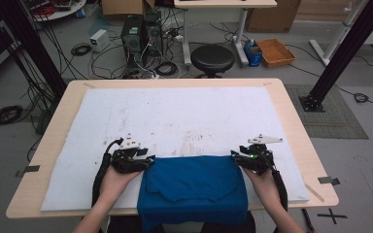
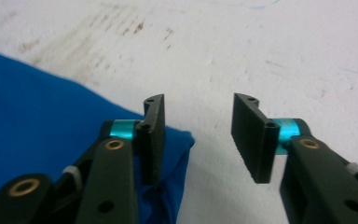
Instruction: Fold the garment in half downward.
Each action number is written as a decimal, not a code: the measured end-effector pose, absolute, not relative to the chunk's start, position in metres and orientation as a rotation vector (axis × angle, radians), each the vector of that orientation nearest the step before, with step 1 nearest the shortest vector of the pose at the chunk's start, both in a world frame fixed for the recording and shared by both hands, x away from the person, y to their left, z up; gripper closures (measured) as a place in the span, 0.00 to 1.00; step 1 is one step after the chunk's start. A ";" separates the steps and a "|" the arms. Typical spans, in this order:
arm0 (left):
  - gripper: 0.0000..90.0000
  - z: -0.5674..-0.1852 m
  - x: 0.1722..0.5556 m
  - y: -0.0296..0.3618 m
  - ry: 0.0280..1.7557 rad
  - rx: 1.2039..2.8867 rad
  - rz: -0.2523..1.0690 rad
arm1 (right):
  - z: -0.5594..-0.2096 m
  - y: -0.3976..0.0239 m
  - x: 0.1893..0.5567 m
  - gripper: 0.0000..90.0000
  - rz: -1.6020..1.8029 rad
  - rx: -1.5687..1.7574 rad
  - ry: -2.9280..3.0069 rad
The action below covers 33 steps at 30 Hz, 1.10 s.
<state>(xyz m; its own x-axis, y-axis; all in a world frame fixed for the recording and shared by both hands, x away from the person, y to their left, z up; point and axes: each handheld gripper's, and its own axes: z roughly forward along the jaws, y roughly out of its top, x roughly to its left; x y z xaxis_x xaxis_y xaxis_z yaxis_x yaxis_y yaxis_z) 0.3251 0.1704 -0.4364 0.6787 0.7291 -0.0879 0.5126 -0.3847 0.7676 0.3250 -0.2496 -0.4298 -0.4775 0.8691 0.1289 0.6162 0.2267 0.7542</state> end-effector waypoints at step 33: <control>0.94 -0.411 0.413 0.177 0.836 2.114 0.396 | -0.412 -0.246 0.416 0.96 1.214 1.351 2.229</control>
